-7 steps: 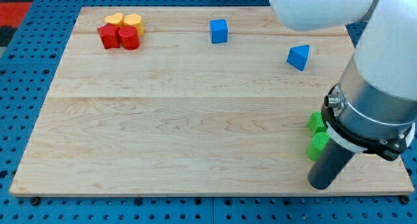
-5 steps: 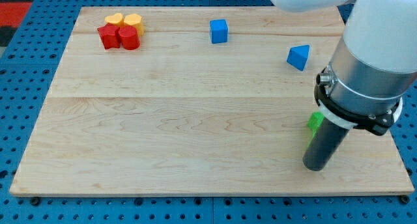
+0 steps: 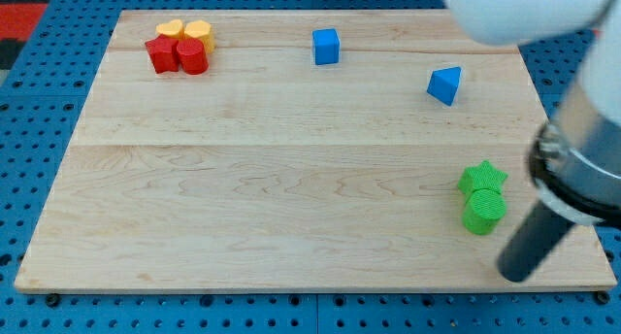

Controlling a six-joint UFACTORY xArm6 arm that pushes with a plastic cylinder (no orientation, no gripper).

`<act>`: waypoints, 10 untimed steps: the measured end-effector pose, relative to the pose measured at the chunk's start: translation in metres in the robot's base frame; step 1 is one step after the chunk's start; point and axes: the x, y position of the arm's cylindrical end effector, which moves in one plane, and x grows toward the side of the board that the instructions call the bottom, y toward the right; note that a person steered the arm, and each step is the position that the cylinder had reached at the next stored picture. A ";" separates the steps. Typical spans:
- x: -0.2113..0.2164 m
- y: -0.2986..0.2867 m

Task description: Push the blue triangle slightly down

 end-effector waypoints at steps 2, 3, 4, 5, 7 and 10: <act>-0.098 0.093; -0.185 0.092; -0.250 0.078; -0.298 0.047; -0.279 -0.034; -0.220 -0.052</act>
